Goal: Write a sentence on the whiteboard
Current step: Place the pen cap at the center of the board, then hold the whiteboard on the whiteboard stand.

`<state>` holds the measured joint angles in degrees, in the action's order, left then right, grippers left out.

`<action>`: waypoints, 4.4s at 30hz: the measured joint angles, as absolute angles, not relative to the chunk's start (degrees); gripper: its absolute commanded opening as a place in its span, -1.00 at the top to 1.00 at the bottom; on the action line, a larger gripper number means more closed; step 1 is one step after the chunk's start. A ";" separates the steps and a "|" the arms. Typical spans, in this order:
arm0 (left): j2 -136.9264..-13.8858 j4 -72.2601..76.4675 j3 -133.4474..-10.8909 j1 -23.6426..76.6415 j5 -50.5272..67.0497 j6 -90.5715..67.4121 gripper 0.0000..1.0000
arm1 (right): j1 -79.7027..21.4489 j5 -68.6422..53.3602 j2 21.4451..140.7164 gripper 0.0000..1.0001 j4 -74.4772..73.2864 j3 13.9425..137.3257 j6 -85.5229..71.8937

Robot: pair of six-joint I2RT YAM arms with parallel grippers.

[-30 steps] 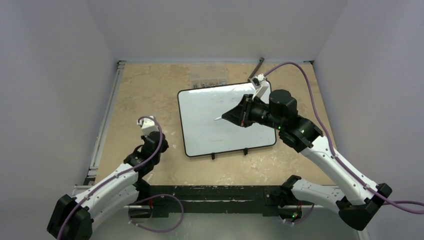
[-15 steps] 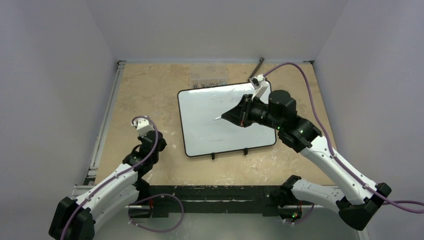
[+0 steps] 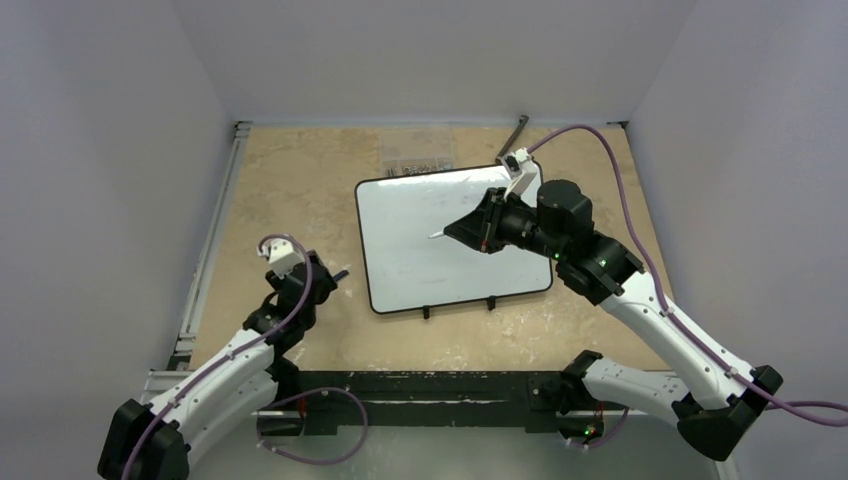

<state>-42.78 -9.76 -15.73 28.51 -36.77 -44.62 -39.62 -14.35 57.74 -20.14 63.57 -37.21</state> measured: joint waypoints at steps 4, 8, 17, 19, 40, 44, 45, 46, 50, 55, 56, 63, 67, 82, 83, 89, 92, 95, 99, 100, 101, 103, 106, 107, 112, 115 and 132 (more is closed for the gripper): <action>-41.30 -12.78 -16.67 28.51 -36.64 -44.40 -0.44 | -39.62 -13.67 57.74 1.00 -20.16 63.57 -36.82; -39.83 -18.04 -22.06 28.51 -36.40 -42.70 -0.62 | -39.62 -12.45 57.71 1.00 -20.18 63.59 -35.92; -45.01 -24.56 -46.11 28.42 -25.26 -28.36 -0.79 | -39.62 -9.98 56.14 1.00 -19.57 61.76 -33.91; -50.72 -27.42 -55.35 28.16 -20.08 -24.51 -0.78 | -39.62 -9.98 55.59 1.00 -19.18 61.06 -33.76; -107.83 -51.88 -115.42 19.20 33.67 1.58 -0.47 | -39.62 -9.72 47.77 1.00 -19.31 58.46 -32.36; -113.80 -55.07 -118.96 17.93 38.17 2.96 -0.48 | -39.62 -9.08 46.46 1.00 -20.67 58.43 -32.29; -114.69 -55.70 -119.02 17.58 39.05 3.42 -0.48 | -39.62 -8.91 46.28 1.00 -20.91 58.37 -32.32; -115.44 -56.40 -119.04 17.28 39.99 3.88 -0.48 | -39.62 -8.82 46.11 1.00 -21.12 58.30 -32.29; -117.82 -58.04 -119.07 16.14 43.13 4.93 -0.43 | -39.62 -8.67 45.82 1.00 -21.89 57.80 -32.32; -119.81 -59.20 -119.57 15.64 45.87 5.63 -0.30 | -39.62 -8.64 45.84 1.00 -22.61 57.71 -32.29; -119.96 -59.37 -119.50 15.64 46.44 5.67 -0.29 | -39.62 -8.64 45.84 1.00 -22.70 57.71 -32.29; -118.65 -57.23 -113.73 15.40 49.47 5.63 -0.19 | -39.62 -8.71 46.13 1.00 -22.61 57.56 -32.29; -116.73 -56.45 -108.68 15.51 50.89 5.26 -0.17 | -39.62 -8.73 46.65 1.00 -22.22 57.14 -32.27; -112.60 -54.24 -101.32 16.97 53.32 4.19 0.06 | -39.62 -9.19 48.05 1.00 -21.06 56.82 -32.05; -112.60 -54.19 -101.32 17.21 53.28 4.12 0.10 | -39.62 -9.37 48.31 1.00 -20.97 56.82 -32.05; -112.53 -54.08 -101.32 18.11 52.95 3.49 0.15 | -39.62 -10.26 49.82 1.00 -20.40 56.82 -32.12; -112.53 -54.15 -101.34 18.15 52.90 3.42 0.09 | -39.62 -10.59 50.57 1.00 -20.08 56.82 -32.14; -112.53 -54.37 -101.43 18.15 52.66 3.27 0.07 | -39.62 -11.05 50.98 1.00 -19.94 56.82 -32.29; -112.53 -54.70 -101.80 18.22 51.92 2.63 0.07 | -39.62 -11.57 51.18 1.00 -19.51 56.82 -32.40; -112.53 -54.87 -102.02 18.24 51.72 2.61 0.10 | -39.62 -11.62 51.27 1.00 -19.31 56.82 -32.42; -112.53 -54.96 -102.21 18.26 51.55 2.61 0.13 | -39.62 -11.64 51.37 1.00 -19.09 56.82 -32.49; -112.53 -55.20 -102.80 18.31 50.92 2.61 0.19 | -39.62 -11.73 51.55 1.00 -18.81 56.82 -32.56; -112.53 -55.48 -103.55 18.39 50.48 2.61 0.27 | -39.62 -11.75 51.75 1.00 -18.57 56.82 -32.60; -112.51 -55.59 -103.74 18.41 50.26 2.61 0.28 | -39.62 -11.75 51.77 1.00 -18.50 56.82 -32.60; -112.51 -56.23 -104.01 18.41 49.74 2.59 0.21 | -39.62 -11.84 51.79 1.00 -18.39 56.82 -32.97; -112.51 -56.47 -104.31 18.39 49.60 2.61 0.29 | -39.62 -12.08 51.79 1.00 -18.35 56.80 -33.04; -111.77 -57.87 -104.62 18.79 53.52 1.19 1.00 | -39.62 -13.23 52.07 1.00 -15.99 55.07 -33.41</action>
<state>-111.77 -57.87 -104.62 18.79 53.52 1.19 -39.62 -13.23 52.07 -15.99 55.07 -33.41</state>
